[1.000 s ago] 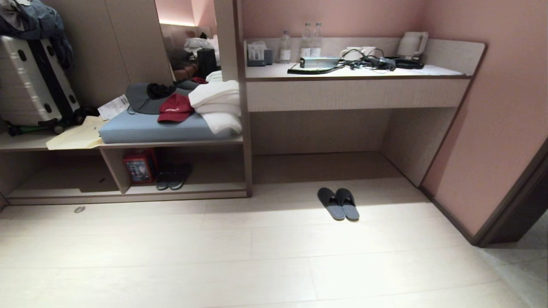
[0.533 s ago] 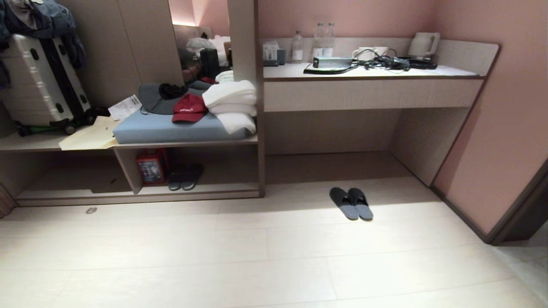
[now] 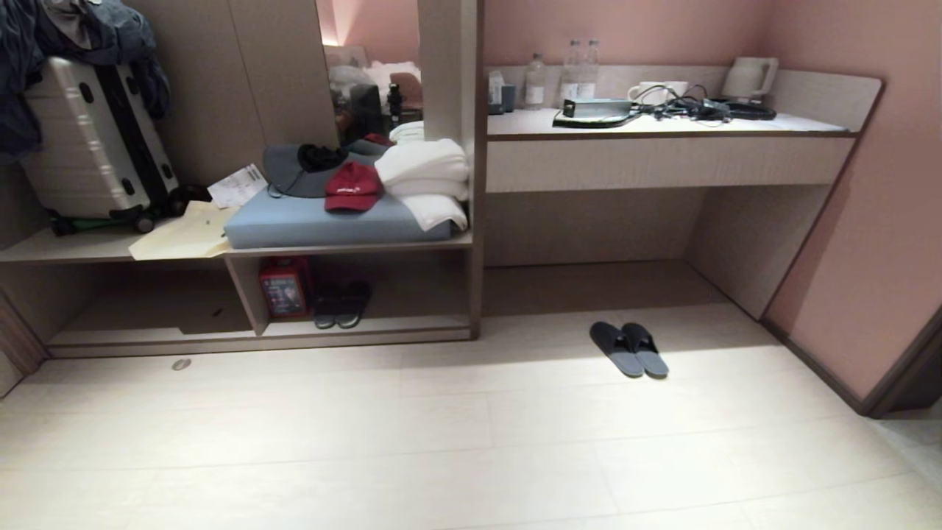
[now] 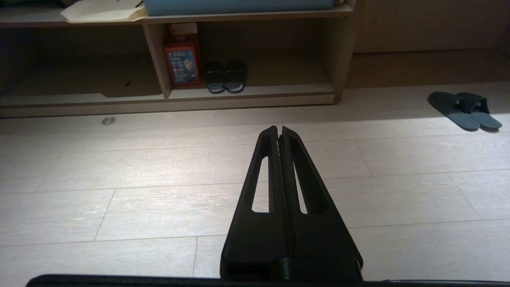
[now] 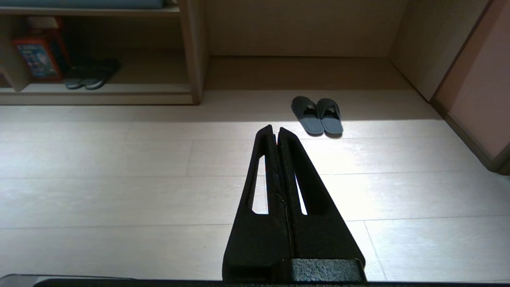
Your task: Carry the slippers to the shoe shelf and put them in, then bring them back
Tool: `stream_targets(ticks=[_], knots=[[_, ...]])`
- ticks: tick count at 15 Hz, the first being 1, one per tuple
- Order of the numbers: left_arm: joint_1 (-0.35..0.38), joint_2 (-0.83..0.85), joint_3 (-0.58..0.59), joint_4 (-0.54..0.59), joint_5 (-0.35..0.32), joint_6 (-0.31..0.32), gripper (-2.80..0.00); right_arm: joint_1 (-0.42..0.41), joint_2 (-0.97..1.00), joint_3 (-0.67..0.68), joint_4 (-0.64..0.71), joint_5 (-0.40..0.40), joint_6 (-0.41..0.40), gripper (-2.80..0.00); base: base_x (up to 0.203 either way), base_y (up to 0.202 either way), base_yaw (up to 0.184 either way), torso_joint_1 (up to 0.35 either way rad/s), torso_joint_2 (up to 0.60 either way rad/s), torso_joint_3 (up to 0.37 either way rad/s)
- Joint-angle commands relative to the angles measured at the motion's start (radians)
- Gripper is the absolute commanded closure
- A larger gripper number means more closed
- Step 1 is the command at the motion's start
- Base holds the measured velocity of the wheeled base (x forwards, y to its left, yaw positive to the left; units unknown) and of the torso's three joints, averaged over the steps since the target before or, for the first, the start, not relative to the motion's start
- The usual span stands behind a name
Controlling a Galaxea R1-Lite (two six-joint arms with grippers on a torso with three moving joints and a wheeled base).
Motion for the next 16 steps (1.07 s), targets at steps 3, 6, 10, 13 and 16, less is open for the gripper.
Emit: stream_targets(ticks=[3, 6, 10, 13, 16], knots=[[0.000, 0.001, 0.000, 0.000, 0.000, 0.000, 0.00, 0.001, 0.001, 0.000, 0.000, 0.000, 0.000, 0.00, 0.000, 0.195, -0.005, 0.003, 0.00, 0.002], [0.001, 0.001, 0.000, 0.000, 0.000, 0.000, 0.00, -0.001, 0.001, 0.000, 0.000, 0.000, 0.000, 0.00, 0.000, 0.091, -0.001, 0.002, 0.00, 0.001], [0.001, 0.001, 0.000, 0.000, 0.000, 0.000, 0.00, 0.001, 0.001, 0.000, 0.000, 0.000, 0.000, 0.00, -0.050, 0.002, 0.001, 0.004, 0.00, 0.000], [0.002, 0.001, 0.000, 0.000, 0.000, 0.000, 0.00, 0.001, 0.001, 0.000, 0.000, 0.000, 0.000, 0.00, -0.191, 0.001, 0.000, 0.003, 0.00, 0.002], [0.000, 0.001, 0.000, 0.000, 0.000, 0.000, 0.00, 0.001, 0.001, 0.000, 0.000, 0.000, 0.000, 0.00, -0.193, 0.000, 0.001, 0.000, 0.00, 0.003]])
